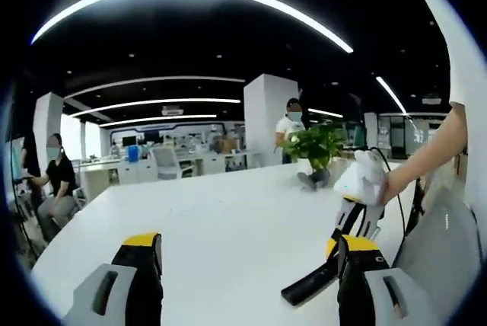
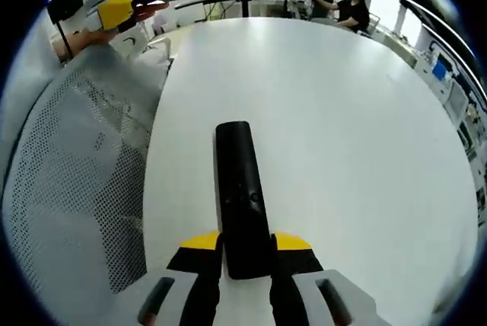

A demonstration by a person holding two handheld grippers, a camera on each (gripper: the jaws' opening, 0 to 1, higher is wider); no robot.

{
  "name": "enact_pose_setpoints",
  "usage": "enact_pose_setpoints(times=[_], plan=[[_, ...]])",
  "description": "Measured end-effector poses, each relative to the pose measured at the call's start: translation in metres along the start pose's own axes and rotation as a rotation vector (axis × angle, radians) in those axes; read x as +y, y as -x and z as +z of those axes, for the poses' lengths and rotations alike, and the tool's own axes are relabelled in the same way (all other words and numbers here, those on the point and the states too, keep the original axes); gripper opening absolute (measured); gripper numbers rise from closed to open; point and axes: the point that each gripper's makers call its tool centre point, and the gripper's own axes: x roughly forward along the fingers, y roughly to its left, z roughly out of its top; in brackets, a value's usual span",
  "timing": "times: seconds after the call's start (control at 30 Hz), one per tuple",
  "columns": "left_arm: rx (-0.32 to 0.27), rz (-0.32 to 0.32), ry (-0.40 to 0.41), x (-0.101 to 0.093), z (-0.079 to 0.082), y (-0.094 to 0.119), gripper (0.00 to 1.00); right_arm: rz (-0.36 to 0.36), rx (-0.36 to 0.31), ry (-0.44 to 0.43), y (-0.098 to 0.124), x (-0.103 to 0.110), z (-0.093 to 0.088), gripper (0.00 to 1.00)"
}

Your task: Press the specified remote control buttons in sequence, fully releasing each button before pressing the next.

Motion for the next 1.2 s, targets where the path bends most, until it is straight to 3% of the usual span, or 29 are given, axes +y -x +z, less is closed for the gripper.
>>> enact_pose_setpoints(times=[0.53,0.77,1.2], plan=[[0.018,0.022,0.015,0.006,-0.005,0.000,0.99,-0.003,0.027,-0.039,0.004,-0.085,-0.001,0.21],[0.033,0.010,0.014,0.003,-0.007,-0.001,0.99,-0.003,0.072,-0.020,0.008,-0.122,-0.005,0.22],[0.066,0.006,0.004,0.002,-0.013,-0.003,0.99,-0.022,0.109,-0.012,0.007,-0.169,-0.006,0.21]])
